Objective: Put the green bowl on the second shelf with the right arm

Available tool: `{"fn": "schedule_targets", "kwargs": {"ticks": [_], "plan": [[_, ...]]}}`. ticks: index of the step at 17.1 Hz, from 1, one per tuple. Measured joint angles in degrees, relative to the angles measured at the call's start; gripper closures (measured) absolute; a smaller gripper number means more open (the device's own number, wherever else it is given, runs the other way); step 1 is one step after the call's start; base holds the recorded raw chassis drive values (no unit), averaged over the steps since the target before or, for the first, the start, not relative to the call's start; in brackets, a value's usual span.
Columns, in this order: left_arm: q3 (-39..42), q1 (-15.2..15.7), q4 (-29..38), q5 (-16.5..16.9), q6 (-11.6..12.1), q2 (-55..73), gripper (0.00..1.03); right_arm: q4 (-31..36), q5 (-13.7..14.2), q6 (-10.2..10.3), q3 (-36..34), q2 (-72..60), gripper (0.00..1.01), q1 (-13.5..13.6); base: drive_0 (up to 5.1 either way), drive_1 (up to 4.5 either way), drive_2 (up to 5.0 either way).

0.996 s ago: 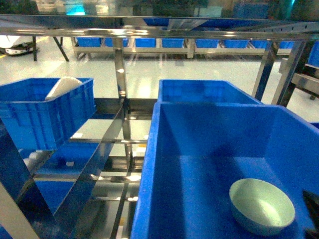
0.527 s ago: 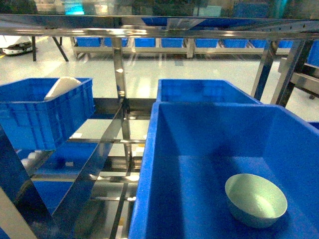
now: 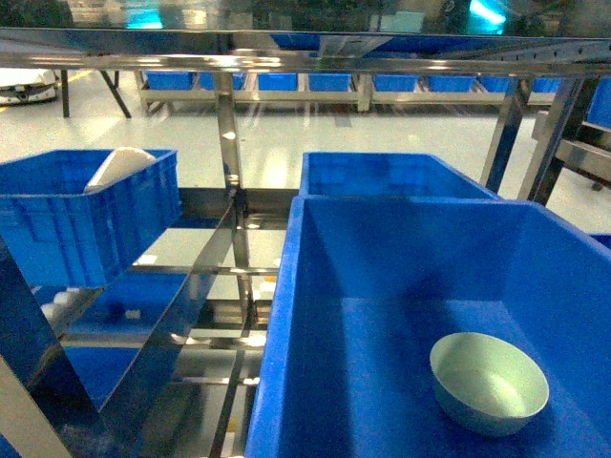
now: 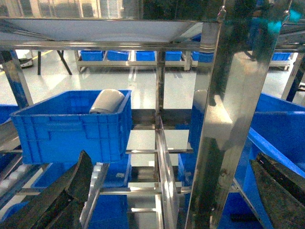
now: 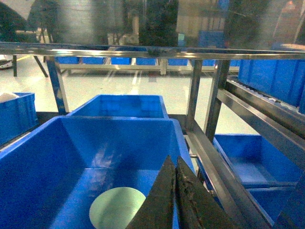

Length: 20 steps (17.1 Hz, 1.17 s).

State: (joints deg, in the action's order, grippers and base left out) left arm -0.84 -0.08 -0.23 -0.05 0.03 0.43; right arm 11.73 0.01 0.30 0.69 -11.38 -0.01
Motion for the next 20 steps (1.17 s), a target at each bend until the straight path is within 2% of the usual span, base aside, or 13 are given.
{"fn": "schedule_targets", "kwargs": {"ticks": [3,4,12,13,14,17,20], "plan": [[0.0,0.0,0.0,0.0,0.0,0.0,0.05,-4.0,0.0,-0.1,0.1,3.0,0.99,0.0,0.0,0.0,0.0],[0.0,0.0,0.0,0.0,0.0,0.0,0.05,-11.9,0.0,-0.1,0.1,8.5,0.99,0.0,0.0,0.0,0.0],[0.0,0.0,0.0,0.0,0.0,0.0,0.05,-12.0,0.0,-0.1,0.1,11.1,0.99,0.0,0.0,0.0,0.0],[0.0,0.0,0.0,0.0,0.0,0.0,0.05,-12.0,0.0,-0.2,0.1,11.1,0.97,0.0,0.0,0.0,0.0],[0.0,0.0,0.0,0.0,0.0,0.0,0.05,-12.0,0.0,-0.2,0.1,11.1,0.88,0.0,0.0,0.0,0.0],[0.0,0.0,0.0,0.0,0.0,0.0,0.05,-12.0,0.0,-0.2,0.1,11.1,0.53,0.0,0.0,0.0,0.0],[0.0,0.0,0.0,0.0,0.0,0.0,0.05,-12.0,0.0,-0.2,0.1,11.1,0.27,0.0,0.0,0.0,0.0]]}}
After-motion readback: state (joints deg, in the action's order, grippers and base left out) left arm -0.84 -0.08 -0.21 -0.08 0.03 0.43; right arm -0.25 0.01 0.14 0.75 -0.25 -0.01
